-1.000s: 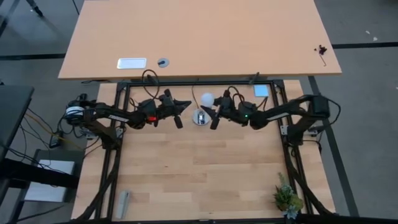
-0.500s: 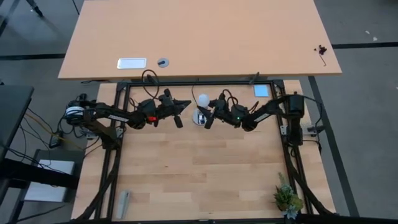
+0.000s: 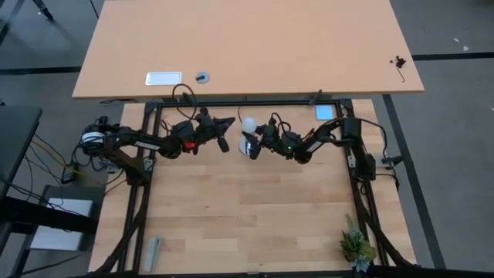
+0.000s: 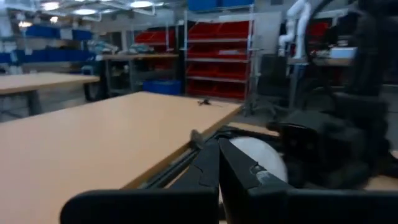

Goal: Screw lightbulb
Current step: Insert the lightbulb into the lamp

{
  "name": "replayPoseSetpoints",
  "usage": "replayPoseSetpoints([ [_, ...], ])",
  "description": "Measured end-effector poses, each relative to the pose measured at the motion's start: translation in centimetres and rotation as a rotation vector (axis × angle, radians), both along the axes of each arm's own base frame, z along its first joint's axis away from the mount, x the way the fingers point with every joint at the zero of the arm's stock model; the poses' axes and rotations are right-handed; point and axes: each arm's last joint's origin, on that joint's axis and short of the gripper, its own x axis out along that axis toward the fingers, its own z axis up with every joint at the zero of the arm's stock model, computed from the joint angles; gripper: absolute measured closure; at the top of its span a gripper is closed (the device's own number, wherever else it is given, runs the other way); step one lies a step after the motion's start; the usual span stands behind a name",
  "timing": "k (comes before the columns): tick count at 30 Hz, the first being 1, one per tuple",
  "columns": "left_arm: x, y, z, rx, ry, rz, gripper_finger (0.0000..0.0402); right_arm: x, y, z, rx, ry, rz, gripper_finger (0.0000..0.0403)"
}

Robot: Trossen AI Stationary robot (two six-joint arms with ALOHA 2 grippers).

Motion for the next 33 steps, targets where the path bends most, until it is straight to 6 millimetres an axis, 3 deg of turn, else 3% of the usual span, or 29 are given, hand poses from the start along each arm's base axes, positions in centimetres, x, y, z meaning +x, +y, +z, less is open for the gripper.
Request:
replayPoseSetpoints([
  [5,0.7,1.2,-0.3,-0.065,0.127,0.028,0.0399,0.5,-0.1,-0.1,-0.002,0.009,0.023,0.0227],
  [18,3.0,1.9,-1.0,-0.084,0.164,-0.132,0.0399,0.5,-0.2,-0.9,0.021,0.079,0.026,0.0227],
  [33,3.1,1.9,-0.8,-0.075,0.147,-0.144,0.0399,0.1,-0.3,-1.1,0.026,0.114,0.021,0.0227],
])
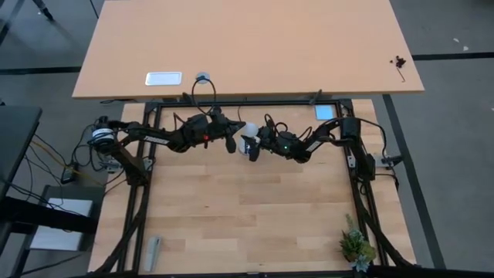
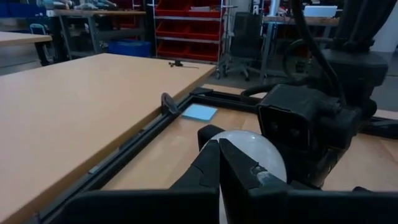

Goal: Screw lightbulb
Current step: Insert the lightbulb into the lamp

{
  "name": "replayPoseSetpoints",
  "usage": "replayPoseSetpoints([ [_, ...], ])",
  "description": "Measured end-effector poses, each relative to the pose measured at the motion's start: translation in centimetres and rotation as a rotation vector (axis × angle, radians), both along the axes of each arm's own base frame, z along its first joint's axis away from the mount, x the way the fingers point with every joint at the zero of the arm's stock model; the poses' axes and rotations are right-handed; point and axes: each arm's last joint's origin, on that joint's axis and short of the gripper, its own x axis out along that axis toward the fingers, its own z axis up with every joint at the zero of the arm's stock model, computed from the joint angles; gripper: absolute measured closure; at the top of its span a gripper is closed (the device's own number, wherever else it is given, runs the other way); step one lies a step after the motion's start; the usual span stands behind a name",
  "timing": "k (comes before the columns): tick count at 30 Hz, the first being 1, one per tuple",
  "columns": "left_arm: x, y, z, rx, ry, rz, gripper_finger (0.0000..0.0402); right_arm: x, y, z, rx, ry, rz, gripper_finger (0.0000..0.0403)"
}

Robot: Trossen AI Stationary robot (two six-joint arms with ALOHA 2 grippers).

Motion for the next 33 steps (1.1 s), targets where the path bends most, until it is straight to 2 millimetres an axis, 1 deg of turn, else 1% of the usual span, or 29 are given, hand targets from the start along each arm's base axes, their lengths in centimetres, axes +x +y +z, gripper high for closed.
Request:
replayPoseSetpoints([
  [3,0.0,0.0,0.1,0.002,-0.006,0.0,0.0399,-0.1,0.0,0.2,0.007,0.004,0.0,0.0228],
  [7,0.0,0.0,0.2,0.007,-0.019,-0.002,0.0399,-0.1,0.0,-0.1,0.015,0.033,0.0,0.0232],
  [18,0.1,-0.2,0.8,-0.016,-0.095,-0.071,0.0399,-0.2,-0.1,-0.5,0.032,0.071,-0.01,0.0234],
  [22,0.1,-0.2,0.7,-0.033,-0.077,-0.078,0.0399,-0.2,-0.1,-0.5,0.032,0.075,0.008,0.0234],
  [25,0.7,0.0,0.9,-0.051,-0.034,-0.077,0.0399,-0.2,-0.1,-0.4,0.028,0.086,0.016,0.0234],
  [29,1.5,0.0,1.5,-0.042,0.026,-0.087,0.0399,-0.3,-0.1,0.3,0.03,0.161,0.017,0.0234],
  [33,1.9,-0.1,2.0,-0.027,0.019,-0.094,0.0399,-0.4,-0.1,0.7,0.009,0.196,0.014,0.0234],
])
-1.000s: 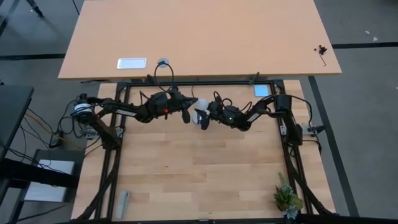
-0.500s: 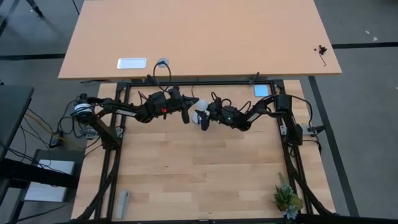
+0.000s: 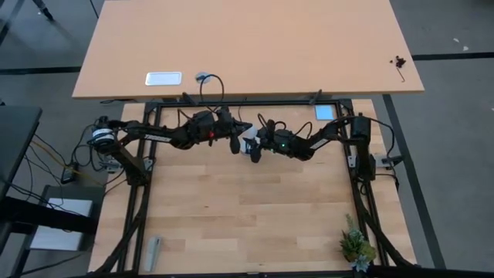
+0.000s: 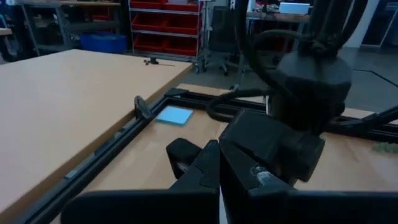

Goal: Screw lightbulb
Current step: Insert the lightbulb into the lamp

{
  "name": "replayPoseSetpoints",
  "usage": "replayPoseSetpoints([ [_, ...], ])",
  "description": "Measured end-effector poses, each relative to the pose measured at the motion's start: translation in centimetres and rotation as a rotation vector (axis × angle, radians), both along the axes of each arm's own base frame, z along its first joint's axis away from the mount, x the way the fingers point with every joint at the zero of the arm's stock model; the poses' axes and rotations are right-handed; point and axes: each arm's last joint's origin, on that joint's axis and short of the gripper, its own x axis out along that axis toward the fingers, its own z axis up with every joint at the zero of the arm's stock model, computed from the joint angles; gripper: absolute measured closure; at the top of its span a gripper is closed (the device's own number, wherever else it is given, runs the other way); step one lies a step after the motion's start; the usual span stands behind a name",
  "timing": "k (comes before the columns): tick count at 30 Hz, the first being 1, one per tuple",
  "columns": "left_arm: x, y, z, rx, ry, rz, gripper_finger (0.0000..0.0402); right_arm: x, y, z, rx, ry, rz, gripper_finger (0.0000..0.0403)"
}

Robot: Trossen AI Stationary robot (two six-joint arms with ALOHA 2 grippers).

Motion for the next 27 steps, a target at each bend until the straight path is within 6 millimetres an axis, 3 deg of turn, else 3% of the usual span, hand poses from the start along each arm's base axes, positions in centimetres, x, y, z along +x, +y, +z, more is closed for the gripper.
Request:
replayPoseSetpoints([
  [27,-0.09,0.22,-0.85,-0.029,0.081,0.07,0.0399,-0.01,-0.44,-0.22,-0.008,-0.005,-0.009,0.0233],
])
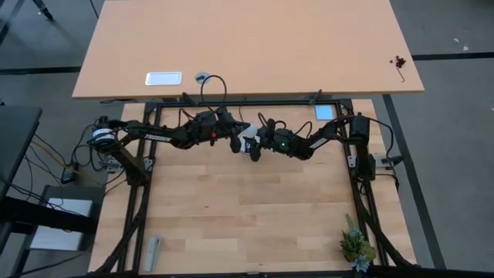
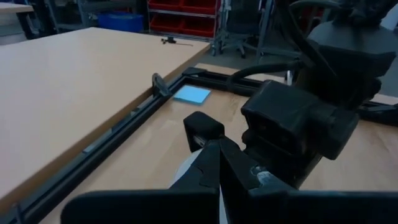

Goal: Screw lightbulb
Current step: Insert the lightbulb into the lamp

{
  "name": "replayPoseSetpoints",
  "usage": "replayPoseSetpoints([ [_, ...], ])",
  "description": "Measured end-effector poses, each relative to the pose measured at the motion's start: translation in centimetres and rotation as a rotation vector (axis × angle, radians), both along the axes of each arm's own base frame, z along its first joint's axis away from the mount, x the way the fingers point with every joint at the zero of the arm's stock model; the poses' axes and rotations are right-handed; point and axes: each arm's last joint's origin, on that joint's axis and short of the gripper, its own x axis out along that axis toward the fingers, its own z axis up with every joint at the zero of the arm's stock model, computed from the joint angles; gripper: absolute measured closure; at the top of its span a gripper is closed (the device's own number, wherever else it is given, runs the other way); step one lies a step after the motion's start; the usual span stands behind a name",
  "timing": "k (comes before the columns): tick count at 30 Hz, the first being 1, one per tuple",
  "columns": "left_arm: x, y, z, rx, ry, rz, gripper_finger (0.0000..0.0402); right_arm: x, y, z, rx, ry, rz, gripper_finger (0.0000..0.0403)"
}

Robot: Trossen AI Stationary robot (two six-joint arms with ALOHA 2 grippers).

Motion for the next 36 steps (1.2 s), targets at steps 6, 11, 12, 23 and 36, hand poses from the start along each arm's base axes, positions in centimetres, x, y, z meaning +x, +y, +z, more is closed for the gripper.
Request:
replayPoseSetpoints([
  [6,0.0,0.0,-0.1,-0.005,0.004,0.0,0.0399,0.0,0.1,-0.1,-0.018,0.014,0.015,0.0231],
  [11,0.1,-0.1,-0.4,-0.01,0.018,-0.004,0.0399,0.0,0.1,-0.1,-0.018,0.015,0.015,0.0214],
  [12,0.2,-0.1,-0.6,-0.012,0.022,-0.006,0.0399,0.0,0.1,-0.1,-0.018,0.015,0.015,0.021],
  [23,2.4,-0.1,-1.0,-0.008,0.027,-0.027,0.0399,0.0,0.1,-0.1,-0.01,0.014,0.012,0.0201],
  [36,1.9,-0.2,-0.8,0.017,0.085,0.013,0.0399,0.0,0.1,-0.1,-0.02,0.017,0.016,0.0197],
])
